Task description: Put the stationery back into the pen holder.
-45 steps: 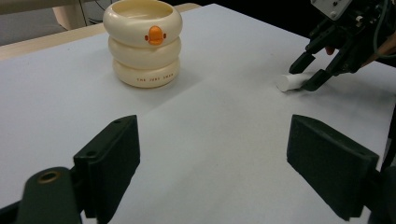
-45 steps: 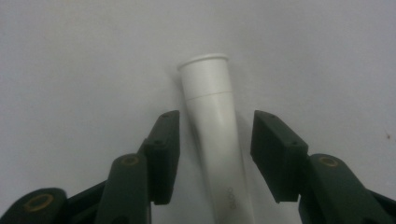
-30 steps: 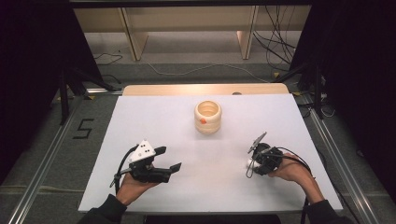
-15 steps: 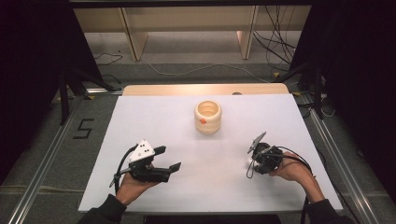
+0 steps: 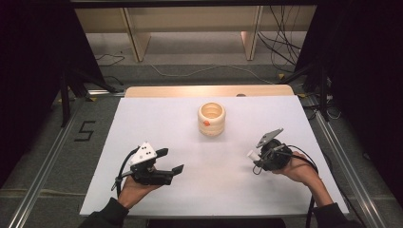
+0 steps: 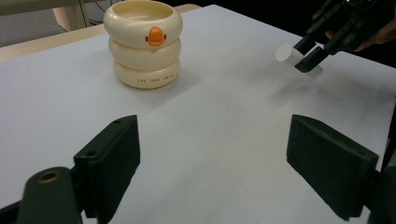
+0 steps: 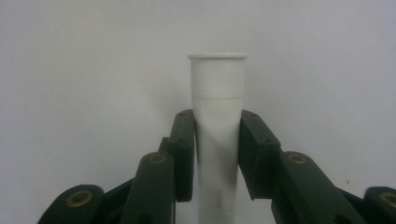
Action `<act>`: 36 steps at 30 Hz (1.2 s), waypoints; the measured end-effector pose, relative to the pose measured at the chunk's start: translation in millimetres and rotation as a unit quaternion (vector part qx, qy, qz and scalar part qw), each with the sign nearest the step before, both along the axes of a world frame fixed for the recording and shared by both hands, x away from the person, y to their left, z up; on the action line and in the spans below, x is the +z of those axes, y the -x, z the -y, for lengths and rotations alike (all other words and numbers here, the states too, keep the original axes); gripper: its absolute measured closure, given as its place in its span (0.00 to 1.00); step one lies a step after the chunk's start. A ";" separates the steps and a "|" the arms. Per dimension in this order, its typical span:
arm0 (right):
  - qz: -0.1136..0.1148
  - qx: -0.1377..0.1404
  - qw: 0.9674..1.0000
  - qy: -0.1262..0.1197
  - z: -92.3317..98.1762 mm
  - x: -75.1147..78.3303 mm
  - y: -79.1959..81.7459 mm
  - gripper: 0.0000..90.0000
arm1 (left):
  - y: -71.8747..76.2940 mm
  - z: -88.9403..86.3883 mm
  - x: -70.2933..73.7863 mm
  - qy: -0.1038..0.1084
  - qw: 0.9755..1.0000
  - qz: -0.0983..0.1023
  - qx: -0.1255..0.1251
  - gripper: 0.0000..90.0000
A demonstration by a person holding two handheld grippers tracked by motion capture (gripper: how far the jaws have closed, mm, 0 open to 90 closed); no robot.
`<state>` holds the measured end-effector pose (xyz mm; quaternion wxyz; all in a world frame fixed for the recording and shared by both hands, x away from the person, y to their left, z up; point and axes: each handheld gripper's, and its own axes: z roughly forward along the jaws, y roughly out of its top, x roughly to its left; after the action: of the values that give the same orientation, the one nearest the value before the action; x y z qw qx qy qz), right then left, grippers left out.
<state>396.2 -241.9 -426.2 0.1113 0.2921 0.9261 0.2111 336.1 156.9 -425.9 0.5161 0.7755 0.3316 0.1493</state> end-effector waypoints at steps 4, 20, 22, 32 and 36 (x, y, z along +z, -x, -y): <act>0.014 -0.009 0.998 -0.063 0.2 6.4 -0.2 0.77 | -0.1 -0.2 0.1 0.000 1.000 0.000 0.000 0.19; 0.083 -0.057 0.982 -0.159 -3.2 18.7 -9.6 0.77 | 0.0 0.0 -0.1 0.002 1.000 -0.001 0.001 0.19; 0.092 -0.065 0.980 -0.166 -3.2 19.3 -11.8 0.77 | 0.0 0.1 -0.2 0.001 1.000 -0.001 0.001 0.19; 0.116 -0.090 0.968 -0.202 -11.6 27.0 -26.9 0.77 | 0.0 -1.0 0.4 0.006 1.000 0.002 0.001 0.19; 0.122 -0.091 0.965 -0.213 -18.8 32.4 -33.8 0.77 | 0.0 -1.2 0.5 0.006 1.000 0.002 0.001 0.19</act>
<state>430.0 -223.1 -393.8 0.1772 0.3644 0.8086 0.4266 336.1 158.1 -425.4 0.5215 0.7715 0.3324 0.1495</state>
